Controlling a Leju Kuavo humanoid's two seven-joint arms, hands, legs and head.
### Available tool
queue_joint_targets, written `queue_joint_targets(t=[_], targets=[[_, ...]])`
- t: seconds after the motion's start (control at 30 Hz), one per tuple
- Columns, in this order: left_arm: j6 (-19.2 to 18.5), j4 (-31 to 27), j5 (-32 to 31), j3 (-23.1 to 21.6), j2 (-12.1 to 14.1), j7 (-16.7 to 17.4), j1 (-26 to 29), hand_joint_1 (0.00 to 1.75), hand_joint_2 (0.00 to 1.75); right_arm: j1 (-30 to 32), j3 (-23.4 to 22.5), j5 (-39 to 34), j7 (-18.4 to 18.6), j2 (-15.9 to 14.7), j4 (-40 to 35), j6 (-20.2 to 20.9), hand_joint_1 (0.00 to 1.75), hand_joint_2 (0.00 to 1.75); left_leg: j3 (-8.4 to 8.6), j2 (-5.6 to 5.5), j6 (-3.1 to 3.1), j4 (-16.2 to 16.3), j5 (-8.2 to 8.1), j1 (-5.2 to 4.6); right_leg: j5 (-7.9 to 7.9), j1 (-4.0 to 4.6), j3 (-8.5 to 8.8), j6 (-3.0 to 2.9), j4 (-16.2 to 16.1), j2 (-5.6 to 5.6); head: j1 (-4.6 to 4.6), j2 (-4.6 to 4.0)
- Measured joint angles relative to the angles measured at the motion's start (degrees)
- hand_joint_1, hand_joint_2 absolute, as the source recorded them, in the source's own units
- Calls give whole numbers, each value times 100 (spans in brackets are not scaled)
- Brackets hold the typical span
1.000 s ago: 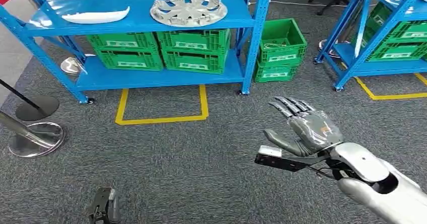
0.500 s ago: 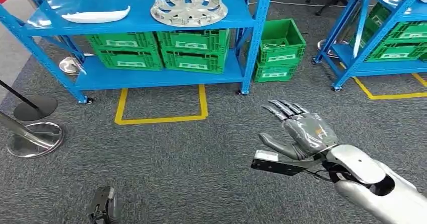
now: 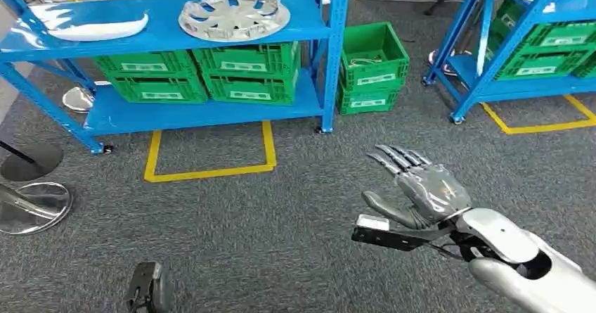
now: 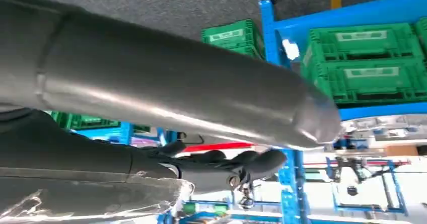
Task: Take the parts from the cabinet and place them on the table.
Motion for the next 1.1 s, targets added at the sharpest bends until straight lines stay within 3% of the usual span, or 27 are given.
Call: queue_joint_targets(t=[0.03, 0.1, 0.13, 0.17, 0.2, 0.23, 0.3, 0.33, 0.37, 0.4, 0.43, 0.47, 0.5, 0.53, 0.6, 0.63, 0.67, 0.7, 0.73, 0.77, 0.8, 0.83, 0.9, 0.97, 1.0, 1.03, 1.1], targets=[[11, 0, -2, 2, -7, 0, -14, 0, 0, -6, 2, -4, 6, 0, -6, 4, 0, 0, -306, -1, 4, 466, -26, -13, -32, 1, 35, -44, -19, 1, -25, 0], [33, 0, -4, 2, -4, 2, 13, 0, 0, 14, 13, -15, 13, 9, -6, 15, 0, 0, -913, -2, 28, 1251, -391, -43, -110, 11, 138, -77, -55, 10, -29, 0], [42, 0, -9, 4, 2, 2, 38, 0, 0, 19, 15, -15, 15, 9, -6, 15, 0, 0, -1134, -4, 36, 1456, -620, -64, -160, 13, 195, -83, -59, 25, -22, 0], [50, 0, -22, 9, 7, 2, 56, 0, 0, 23, 15, -15, 15, 11, -6, 15, 0, 0, -1257, -4, 57, 1467, -705, -76, -216, 11, 268, -76, -59, 47, -35, 0], [52, 0, -33, 11, 11, 2, 63, 0, 0, 32, 17, -17, 11, 13, -6, 13, 0, 0, -1281, -4, 69, 1288, -652, -76, -293, 3, 368, -63, -59, 56, -42, 0], [50, 0, -39, 15, 20, 2, 62, 0, 0, 33, 17, -17, 9, 20, -6, 13, 0, 0, -1210, -4, 80, 945, -422, -72, -370, -17, 478, -31, -59, 69, -44, 0], [37, 0, -46, 17, 9, 2, 73, 0, 0, 30, 20, -31, 7, 28, -6, 15, 0, 0, -990, 0, 33, 105, 422, -37, -536, -35, 591, 76, -76, 85, -57, 0], [26, 0, -46, 17, -22, 2, 68, 0, 0, 20, 20, -39, 7, 28, -6, 20, 0, 0, -979, 21, 16, -330, 696, 19, -636, 17, 721, 129, -31, 116, -167, 0], [24, 0, -42, 17, -20, 22, 52, 0, 0, 30, 17, -44, 9, 31, -13, 20, 0, 0, -949, 80, 70, -261, 666, 13, -722, 45, 702, 134, -151, 116, -202, 0], [46, -4, -48, 22, -26, 28, 50, 0, 0, 12, 4, -44, 9, 31, -24, 26, 0, 0, -951, 33, 100, -284, 631, 11, -789, 39, 792, 198, -228, 122, -107, 0], [68, -4, -50, 28, -33, 31, 33, 0, 0, -4, -4, -44, 9, 35, -26, 15, 0, 0, -958, 11, 147, -277, 594, 32, -728, 5, 922, 246, -221, 111, -79, 0], [79, -7, -55, 33, -28, 31, 15, 0, 0, -6, -4, -46, 7, 35, -24, 15, 0, 0, -905, -27, 204, -188, 572, 14, -757, -16, 929, 292, -322, 108, -70, 2], [81, -11, -59, 37, -28, 28, 27, 0, 0, 3, 0, -46, 7, 39, -24, 15, 0, 0, -844, -38, 268, -191, 545, -11, -804, -30, 949, 296, -196, 61, -24, 2], [81, -9, -63, 39, -26, 28, 26, 0, 0, -1, 0, -50, 7, 42, -24, 13, 0, 0, -780, -42, 296, -198, 503, -39, -845, -27, 747, 297, 192, 25, -35, 0], [76, -9, -63, 39, -26, 31, 30, 0, 0, 1, 0, -68, 9, 46, -22, 22, 0, 0, -701, -43, 358, -197, 422, -100, -1195, 15, 21, 287, 1273, 12, 4, 0], [87, -9, -66, 39, -26, 31, 37, 0, 0, 22, 2, -74, 7, 46, -22, 28, 0, 0, -649, -44, 389, -197, 366, -143, -1416, 42, -274, 251, 1619, 12, 0, 0], [87, -11, -66, 39, -26, 31, 45, 0, 0, 38, 4, -79, 7, 46, -22, 28, 0, 0, -585, -49, 421, -196, 311, -191, -1493, 75, -458, 194, 1721, 12, 15, 0], [87, -9, -68, 39, -24, 31, 53, 0, 0, 43, 4, -81, 7, 46, -17, 28, 0, 0, -506, -57, 447, -197, 257, -242, -1397, 115, -511, 122, 1581, 13, 22, 0], [70, -9, -74, 39, -24, 31, 54, 0, 0, 42, 4, -83, 7, 46, -17, 26, 0, 0, -417, -62, 473, -197, 199, -296, -1155, 166, -463, 17, 1261, 13, 24, 0], [44, -11, -81, 42, -24, 31, 50, 0, 0, 39, 4, -85, 2, 46, -17, 24, 0, 0, -316, -64, 499, -200, 139, -362, -772, 244, -348, -115, 787, 13, 23, 0], [35, -13, -81, 42, -35, 31, 45, 0, 0, 35, 0, -92, -2, 46, -20, 24, 0, 0, -226, -64, 528, -210, 78, -401, -282, 356, -223, -299, 283, 10, 15, 0], [33, -13, -79, 44, -55, 31, 32, 0, 0, 59, -6, -98, 0, 46, -20, 24, 0, 0, -171, -66, 527, -216, 43, -426, -12, 390, -212, -398, 240, 120, -25, 0], [31, -15, -70, 48, -50, 31, 18, 0, 0, 29, -11, -103, 0, 46, -26, 26, 0, 0, -164, -100, 469, -251, -25, -399, -81, 418, -154, -391, 126, 116, -42, 0], [31, -17, -63, 57, -50, 31, 30, 0, 0, 30, -11, -105, 0, 50, -31, 26, 0, 0, -146, -97, 412, -116, 84, -411, -43, 398, -52, -438, -18, 127, -35, 0], [33, -17, -63, 70, -35, 31, 24, 0, 0, 30, -13, -105, 0, 50, -39, 28, 0, 0, -151, -96, 393, -77, -15, -420, 6, 348, 78, -396, -71, 110, -31, 2], [31, -17, -63, 87, -39, 28, 7, 0, 0, 20, -15, -105, -2, 50, -44, 24, 0, 0, -225, -88, 363, 89, -133, -421, 10, 326, 113, -408, -76, 111, -79, 0], [59, -20, -81, 96, -33, 31, -10, 0, 0, 33, -9, -101, 2, 57, -41, 31, 0, 0, -713, -85, 277, 878, -465, -364, -46, 300, 147, -392, -82, 105, -92, 0]])
